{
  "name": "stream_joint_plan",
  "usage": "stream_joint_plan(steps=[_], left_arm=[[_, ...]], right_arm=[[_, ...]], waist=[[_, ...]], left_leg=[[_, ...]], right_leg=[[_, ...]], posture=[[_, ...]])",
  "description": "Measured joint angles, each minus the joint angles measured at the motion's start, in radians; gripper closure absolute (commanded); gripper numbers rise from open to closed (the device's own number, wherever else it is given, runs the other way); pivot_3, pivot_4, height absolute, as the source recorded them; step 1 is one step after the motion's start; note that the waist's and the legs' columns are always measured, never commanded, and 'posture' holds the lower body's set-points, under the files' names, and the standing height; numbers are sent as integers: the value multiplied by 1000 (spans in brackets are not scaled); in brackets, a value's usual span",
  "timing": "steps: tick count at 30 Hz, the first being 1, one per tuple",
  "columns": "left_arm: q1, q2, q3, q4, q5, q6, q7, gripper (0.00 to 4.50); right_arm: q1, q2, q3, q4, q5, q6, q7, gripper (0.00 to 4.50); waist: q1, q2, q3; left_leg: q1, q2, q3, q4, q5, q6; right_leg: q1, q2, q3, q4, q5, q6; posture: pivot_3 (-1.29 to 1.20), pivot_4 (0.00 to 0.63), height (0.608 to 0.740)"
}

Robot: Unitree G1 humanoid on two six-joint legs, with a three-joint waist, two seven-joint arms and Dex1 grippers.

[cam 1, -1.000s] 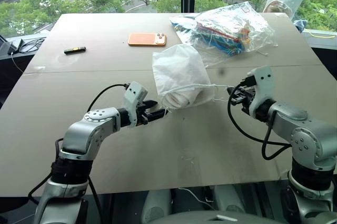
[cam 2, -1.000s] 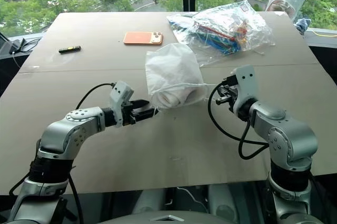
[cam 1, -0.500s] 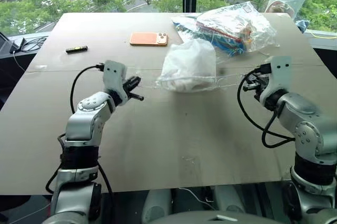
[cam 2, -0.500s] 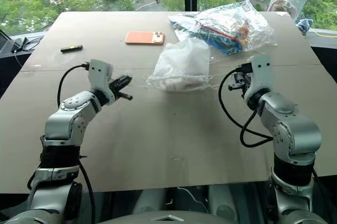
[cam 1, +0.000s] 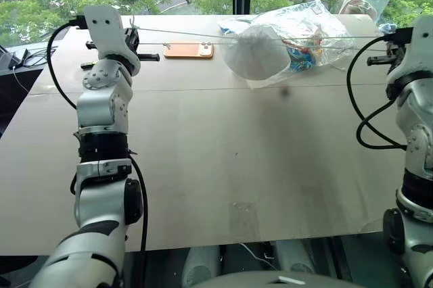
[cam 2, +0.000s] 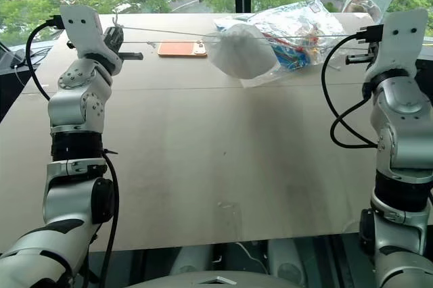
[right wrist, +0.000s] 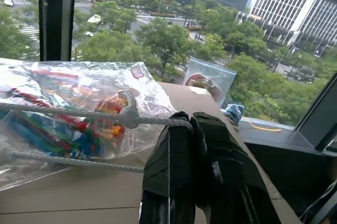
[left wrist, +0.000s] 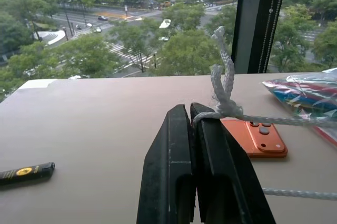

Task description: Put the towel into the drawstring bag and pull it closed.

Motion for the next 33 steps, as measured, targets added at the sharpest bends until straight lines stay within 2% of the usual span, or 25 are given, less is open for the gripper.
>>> stream_joint_plan(steps=[6,9,11,13,15,17,20,23,26,30,33], left_arm=[[-190,31,3,122,-5,-79,-20,4405],[-326,67,-5,223,11,-161,-70,4405],[-351,83,-9,224,14,-170,-126,4405],[-325,61,-39,221,14,-173,-209,4405],[-339,42,-43,317,18,-202,-185,4405],[-339,65,-37,382,33,-213,-191,4405],[-280,46,-66,336,43,-227,-269,4405],[-274,44,-43,426,52,-232,-208,4405],[-220,48,-56,338,52,-226,-278,4405],[-167,28,-58,315,63,-233,-273,4405],[-57,19,-60,291,61,-217,-273,4405]], right_arm=[[-103,-115,-4,32,9,-49,80,4500],[-210,-199,-5,74,10,-102,142,4500],[-225,-219,-17,63,28,-114,190,4500],[-201,-202,-16,59,63,-114,243,4500],[-198,-200,-10,91,67,-128,254,4500],[-177,-204,-30,88,95,-115,291,4500],[-100,-192,-5,58,94,-125,311,4500],[-107,-213,-38,152,60,-142,273,4500],[-66,-235,-55,116,65,-160,305,4500],[49,-232,-62,136,45,-182,306,4500],[225,-224,-64,79,45,-166,320,4500]], waist=[[0,0,1],[-2,0,1],[-2,0,-1],[-1,1,-2],[1,0,0],[-2,0,0],[0,0,0],[2,0,1],[1,0,0],[2,0,0],[0,0,-1]], left_leg=[[0,-4,1,0,-1,1],[0,-4,2,-2,-1,1],[3,-4,2,-2,0,0],[2,-4,2,-2,0,0],[-2,-4,2,0,0,0],[-2,-5,3,0,-1,1],[-1,-3,3,0,0,0],[-3,-4,3,1,0,1],[-4,-4,3,0,0,1],[-3,-4,4,0,0,1],[0,-3,4,0,0,1]], right_leg=[[-1,0,-1,-1,0,1],[-1,0,-1,-2,0,1],[1,0,0,-2,-1,3],[1,-1,0,-2,-1,3],[-2,-2,-1,0,-1,3],[-2,-1,0,0,-1,4],[-1,-2,0,0,-1,4],[-3,-3,0,0,-1,4],[-4,-2,0,0,-1,4],[-4,-3,1,0,-1,4],[-1,-3,2,0,-1,4]], posture=[[0,150,740],[0,150,740],[0,150,740],[0,150,740],[0,150,740],[0,150,740],[0,150,740],[0,150,740],[0,150,740],[0,150,740],[0,150,740]])
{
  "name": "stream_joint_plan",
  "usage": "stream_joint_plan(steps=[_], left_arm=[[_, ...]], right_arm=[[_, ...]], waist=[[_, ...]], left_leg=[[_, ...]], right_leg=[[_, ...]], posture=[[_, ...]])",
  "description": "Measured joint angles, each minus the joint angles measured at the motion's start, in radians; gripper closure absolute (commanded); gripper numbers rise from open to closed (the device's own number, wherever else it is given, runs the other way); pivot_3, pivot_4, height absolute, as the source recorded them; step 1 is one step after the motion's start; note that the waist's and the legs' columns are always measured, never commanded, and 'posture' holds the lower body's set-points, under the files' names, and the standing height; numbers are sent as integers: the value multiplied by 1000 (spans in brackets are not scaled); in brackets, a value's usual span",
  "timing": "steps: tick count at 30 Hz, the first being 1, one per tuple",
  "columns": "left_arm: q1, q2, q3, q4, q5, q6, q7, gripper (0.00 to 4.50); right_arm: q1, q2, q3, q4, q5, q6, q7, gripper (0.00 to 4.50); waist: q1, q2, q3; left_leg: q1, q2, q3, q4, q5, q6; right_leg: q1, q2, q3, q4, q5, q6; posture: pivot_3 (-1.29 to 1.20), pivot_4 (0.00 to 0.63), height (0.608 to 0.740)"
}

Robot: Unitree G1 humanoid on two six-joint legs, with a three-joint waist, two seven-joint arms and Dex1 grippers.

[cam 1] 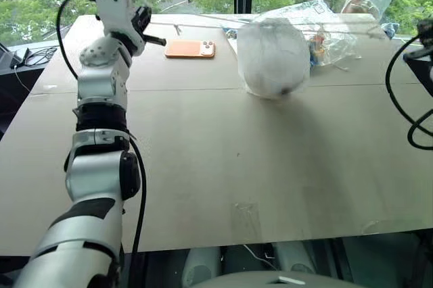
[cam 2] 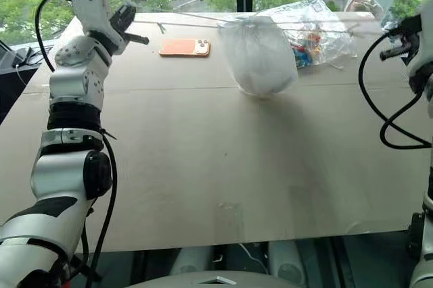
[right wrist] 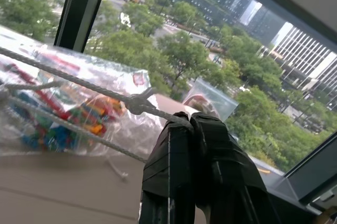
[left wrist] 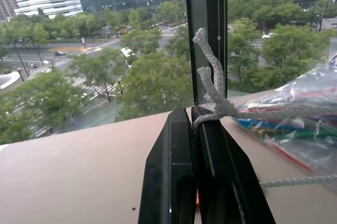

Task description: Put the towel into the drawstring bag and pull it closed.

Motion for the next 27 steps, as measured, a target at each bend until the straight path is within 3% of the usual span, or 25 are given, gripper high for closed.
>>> stream_joint_plan(steps=[3,10,15,16,18,20,25,26,27], left_arm=[[96,-5,-7,13,0,9,0,4405],[308,2,-17,-173,-30,60,-59,4405],[525,5,14,-476,-199,151,-252,4405],[559,3,14,-527,-235,192,-277,4476],[620,2,14,-619,-293,251,-321,3935],[715,3,12,-743,-343,283,-372,3215],[880,34,12,-913,-398,334,-433,832],[923,48,13,-949,-405,340,-447,325],[946,57,16,-970,-408,343,-452,97]], right_arm=[[143,15,1,-37,0,14,8,4500],[386,19,-35,-160,9,46,44,4500],[449,38,-91,-211,84,35,142,4500],[466,38,-86,-219,86,13,161,4195],[499,51,-80,-229,95,-32,195,3603],[579,95,-76,-259,127,-84,247,2647],[780,122,-85,-321,191,-149,376,238],[823,126,-109,-336,209,-160,399,0],[849,132,-130,-344,217,-169,410,0]], waist=[[-2,0,0],[2,0,0],[-2,0,0],[-1,0,0],[1,0,-1],[4,0,-1],[5,1,-1],[4,1,-1],[3,1,-1]], left_leg=[[0,0,-1,2,0,0],[2,0,-3,4,0,1],[4,2,-3,5,-1,1],[4,2,-4,5,-2,3],[4,2,-5,6,-3,5],[5,2,-5,6,-3,5],[10,2,-4,6,-4,6],[13,3,-3,6,-4,6],[15,3,-3,5,-4,7]], right_leg=[[0,0,0,2,0,0],[4,0,0,2,0,0],[6,1,1,1,0,0],[6,1,0,1,0,0],[7,2,-1,1,0,0],[9,2,-1,1,0,0],[13,1,0,0,0,0],[16,1,1,0,0,0],[18,1,1,0,0,1]], posture=[[0,150,740],[0,150,740],[0,150,740],[0,150,740],[0,150,740],[0,150,740],[0,150,740],[0,150,740],[0,150,740]])
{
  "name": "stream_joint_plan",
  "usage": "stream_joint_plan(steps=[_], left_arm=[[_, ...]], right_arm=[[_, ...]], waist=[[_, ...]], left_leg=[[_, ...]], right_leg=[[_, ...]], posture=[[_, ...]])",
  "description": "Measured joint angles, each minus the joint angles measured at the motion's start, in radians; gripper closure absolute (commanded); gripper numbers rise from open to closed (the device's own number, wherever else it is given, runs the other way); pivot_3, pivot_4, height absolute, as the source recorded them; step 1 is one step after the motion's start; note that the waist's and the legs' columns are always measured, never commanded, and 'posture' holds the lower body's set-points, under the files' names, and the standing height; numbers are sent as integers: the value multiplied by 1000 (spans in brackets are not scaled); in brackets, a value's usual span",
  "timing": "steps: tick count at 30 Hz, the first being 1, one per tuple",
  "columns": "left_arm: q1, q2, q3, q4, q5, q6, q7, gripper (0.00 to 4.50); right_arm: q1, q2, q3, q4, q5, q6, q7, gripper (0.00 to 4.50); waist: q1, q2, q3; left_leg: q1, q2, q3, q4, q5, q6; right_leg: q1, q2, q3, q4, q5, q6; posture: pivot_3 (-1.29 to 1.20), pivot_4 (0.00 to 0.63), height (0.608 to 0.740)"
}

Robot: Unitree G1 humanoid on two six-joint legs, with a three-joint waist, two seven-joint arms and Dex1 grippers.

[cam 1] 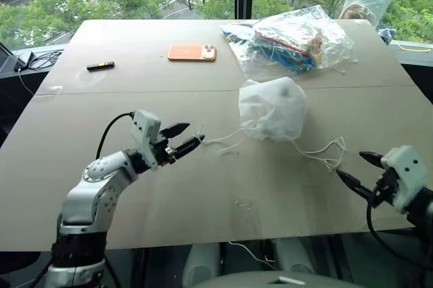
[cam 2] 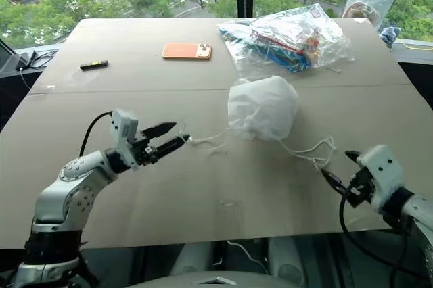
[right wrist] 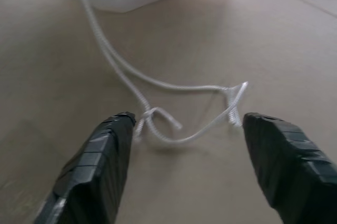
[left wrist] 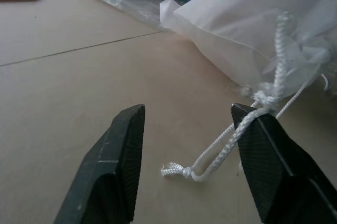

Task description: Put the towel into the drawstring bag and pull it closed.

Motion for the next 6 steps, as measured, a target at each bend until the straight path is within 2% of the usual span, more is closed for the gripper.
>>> stream_joint_plan(steps=[3,6], left_arm=[[73,39,28,-59,-12,12,-11,97],[100,47,67,-83,-28,21,-5,97]], right_arm=[[87,26,-115,-45,42,-32,34,0],[125,52,-177,-80,72,-58,41,0]], waist=[[1,0,0],[2,0,0]], left_leg=[[7,2,0,-2,0,0],[12,5,0,-1,0,0]], right_leg=[[6,0,-1,-1,-5,0],[10,-1,0,-2,-4,-1]], posture=[[0,150,740],[0,150,740]])
